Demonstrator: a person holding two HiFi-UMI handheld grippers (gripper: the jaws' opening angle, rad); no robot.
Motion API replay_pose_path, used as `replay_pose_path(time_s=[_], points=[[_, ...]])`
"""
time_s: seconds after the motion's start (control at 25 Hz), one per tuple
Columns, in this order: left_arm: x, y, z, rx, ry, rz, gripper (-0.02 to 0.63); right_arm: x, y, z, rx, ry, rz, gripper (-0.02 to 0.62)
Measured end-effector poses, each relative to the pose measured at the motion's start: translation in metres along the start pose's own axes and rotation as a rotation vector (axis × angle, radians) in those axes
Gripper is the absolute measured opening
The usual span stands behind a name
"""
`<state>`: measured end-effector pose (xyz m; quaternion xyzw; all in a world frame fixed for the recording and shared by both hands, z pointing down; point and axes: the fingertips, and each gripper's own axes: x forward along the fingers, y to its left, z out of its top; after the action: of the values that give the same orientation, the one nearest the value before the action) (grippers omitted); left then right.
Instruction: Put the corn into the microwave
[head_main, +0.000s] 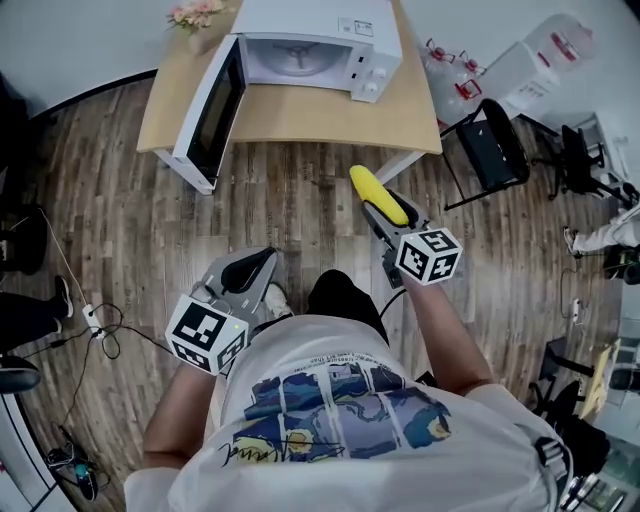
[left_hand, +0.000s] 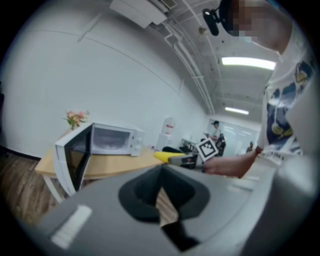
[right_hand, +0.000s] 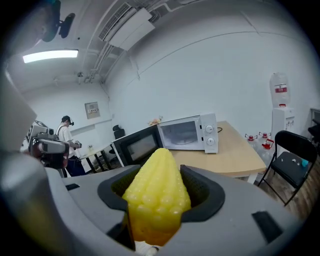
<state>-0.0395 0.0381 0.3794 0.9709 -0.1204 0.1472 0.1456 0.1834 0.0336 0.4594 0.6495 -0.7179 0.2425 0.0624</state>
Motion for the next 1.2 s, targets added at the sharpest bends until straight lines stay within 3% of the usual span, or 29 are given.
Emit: replay_pose_path(time_s=[0.32, 0.76, 1.2], points=[[0.002, 0.063, 0.024, -0.054, -0.055, 0.085, 0.008, 0.109, -0.023, 0.033, -0.024, 0.011, -0.012, 0.244], [0.038, 0.161, 0.097, -0.049, -0.089, 0.288, 0.008, 0.283, -0.073, 0.096, -0.168, 0.058, 0.07, 0.245], [0.047, 0.217, 0.114, -0.093, -0.077, 0.485, 0.008, 0.42, -0.09, 0.113, -0.296, 0.124, 0.125, 0.245]])
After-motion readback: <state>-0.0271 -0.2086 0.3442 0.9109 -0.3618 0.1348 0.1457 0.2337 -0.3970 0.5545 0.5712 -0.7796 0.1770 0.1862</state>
